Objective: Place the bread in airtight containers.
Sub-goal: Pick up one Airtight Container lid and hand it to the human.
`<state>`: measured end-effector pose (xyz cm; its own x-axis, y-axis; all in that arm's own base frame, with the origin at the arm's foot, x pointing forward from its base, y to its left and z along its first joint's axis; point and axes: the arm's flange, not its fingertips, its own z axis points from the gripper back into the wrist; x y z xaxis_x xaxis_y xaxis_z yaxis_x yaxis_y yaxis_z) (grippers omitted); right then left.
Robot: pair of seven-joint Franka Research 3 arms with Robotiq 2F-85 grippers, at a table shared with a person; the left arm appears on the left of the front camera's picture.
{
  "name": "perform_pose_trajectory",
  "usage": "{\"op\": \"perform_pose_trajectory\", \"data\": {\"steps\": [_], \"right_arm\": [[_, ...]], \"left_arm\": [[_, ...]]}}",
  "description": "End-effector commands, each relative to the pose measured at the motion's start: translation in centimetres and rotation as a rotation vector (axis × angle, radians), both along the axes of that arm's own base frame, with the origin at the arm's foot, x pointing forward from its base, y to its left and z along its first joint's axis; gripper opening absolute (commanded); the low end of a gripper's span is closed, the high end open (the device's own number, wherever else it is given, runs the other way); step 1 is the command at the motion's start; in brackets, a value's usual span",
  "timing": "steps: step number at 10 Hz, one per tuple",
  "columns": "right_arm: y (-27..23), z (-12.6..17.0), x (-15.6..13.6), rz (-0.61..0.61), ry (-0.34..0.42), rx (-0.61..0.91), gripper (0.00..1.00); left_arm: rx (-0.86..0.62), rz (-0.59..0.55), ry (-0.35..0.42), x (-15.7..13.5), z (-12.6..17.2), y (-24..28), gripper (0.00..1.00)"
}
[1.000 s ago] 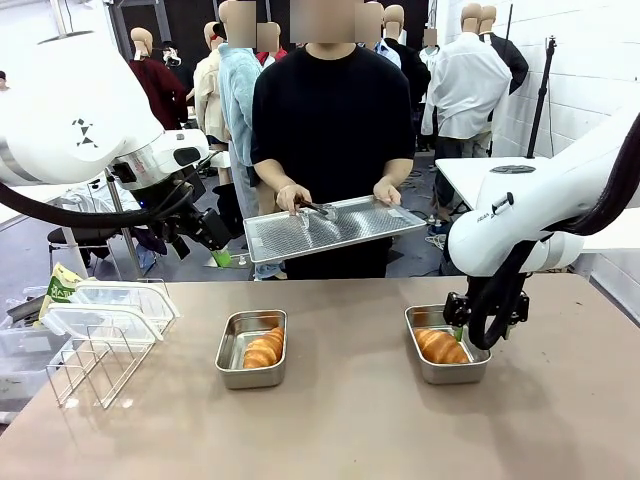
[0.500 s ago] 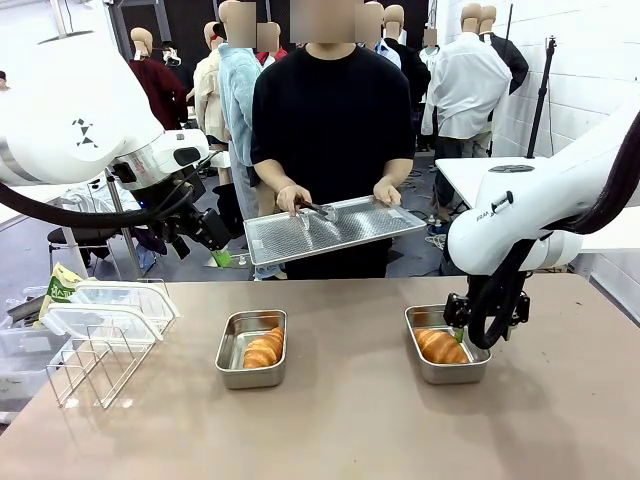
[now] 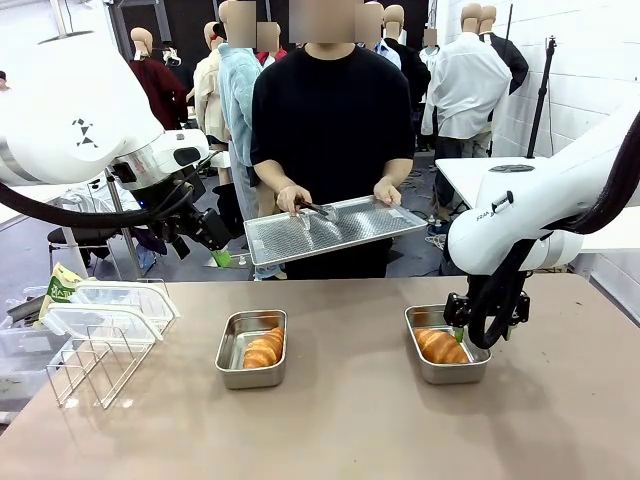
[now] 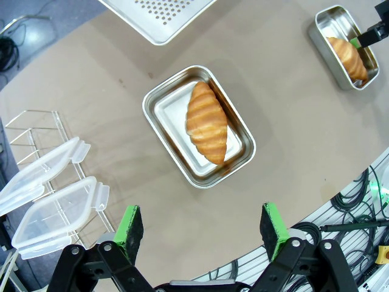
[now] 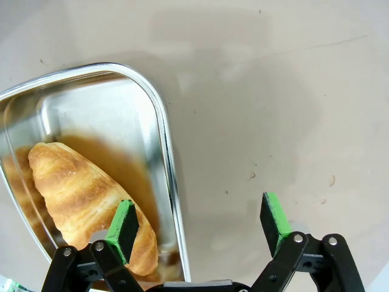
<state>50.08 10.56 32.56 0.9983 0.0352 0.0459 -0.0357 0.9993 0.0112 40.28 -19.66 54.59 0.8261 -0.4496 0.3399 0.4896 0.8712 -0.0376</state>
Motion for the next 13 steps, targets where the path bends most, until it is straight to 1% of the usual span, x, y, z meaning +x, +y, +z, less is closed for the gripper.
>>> {"op": "perform_pose_trajectory", "data": {"steps": [1,3,4,5,6,7,8,9,11,13], "right_arm": [[0.0,-0.1,0.0,-0.005,-0.017,0.004,1.00],[0.0,-0.1,0.0,-0.005,-0.017,0.004,1.00],[0.0,0.0,0.0,0.000,0.000,0.000,1.00],[-2.4,2.3,-2.3,-0.024,-0.073,0.052,1.00],[-4.1,4.9,-4.1,-0.032,-0.135,0.089,1.00],[-5.6,7.6,-5.5,-0.035,-0.193,0.166,1.00],[-6.9,10.0,-6.6,-0.012,-0.243,0.248,1.00],[-7.8,12.1,-7.5,-0.010,-0.304,0.267,1.00],[-9.0,15.6,-8.9,0.023,-0.367,0.313,1.00],[-9.0,17.4,-9.4,0.067,-0.386,0.323,1.00]], "left_arm": [[0.007,-0.001,-0.004,-0.1,0.1,0.1,1.00],[0.007,-0.001,-0.004,-0.1,0.1,0.1,1.00],[0.007,-0.001,-0.004,-0.1,0.1,0.1,1.00],[0.007,-0.001,-0.004,-0.1,0.1,0.1,1.00],[0.007,-0.001,-0.004,-0.1,0.1,0.1,1.00],[0.007,-0.001,-0.004,-0.1,0.1,0.1,1.00],[0.007,-0.001,-0.004,-0.1,0.1,0.1,1.00],[0.007,-0.001,-0.004,-0.1,0.1,0.1,1.00],[0.007,-0.001,-0.004,-0.1,0.1,0.1,1.00],[0.007,-0.001,-0.004,-0.1,0.1,0.1,1.00]]}}
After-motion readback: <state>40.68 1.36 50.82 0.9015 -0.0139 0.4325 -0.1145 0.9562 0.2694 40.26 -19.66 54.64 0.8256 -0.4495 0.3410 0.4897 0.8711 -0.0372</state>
